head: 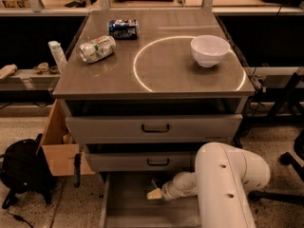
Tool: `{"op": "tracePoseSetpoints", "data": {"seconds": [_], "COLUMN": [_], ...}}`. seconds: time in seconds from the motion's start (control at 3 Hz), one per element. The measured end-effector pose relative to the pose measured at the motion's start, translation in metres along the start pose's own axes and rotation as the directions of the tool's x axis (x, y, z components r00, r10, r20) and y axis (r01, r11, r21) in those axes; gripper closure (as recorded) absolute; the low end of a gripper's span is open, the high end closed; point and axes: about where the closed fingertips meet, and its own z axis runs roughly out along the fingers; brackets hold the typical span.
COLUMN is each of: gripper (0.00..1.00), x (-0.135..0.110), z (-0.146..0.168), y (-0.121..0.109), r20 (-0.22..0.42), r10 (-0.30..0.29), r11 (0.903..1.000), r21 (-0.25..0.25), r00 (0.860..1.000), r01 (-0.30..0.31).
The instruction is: Pick redbull can from bottom drawer and place on counter
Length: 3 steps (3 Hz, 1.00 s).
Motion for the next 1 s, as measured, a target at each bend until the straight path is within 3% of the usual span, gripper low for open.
{"op": "tracePoseSetpoints", "data": {"seconds": [1.0], "gripper": [0.88], "x": [0.0001], "z": [0.0001], "y": [0.0001], "r20": [0.000], "r10": [0.000], "r11": [1.0000], "r21": [0.000], "r00": [1.000], "r01": [0.000]}}
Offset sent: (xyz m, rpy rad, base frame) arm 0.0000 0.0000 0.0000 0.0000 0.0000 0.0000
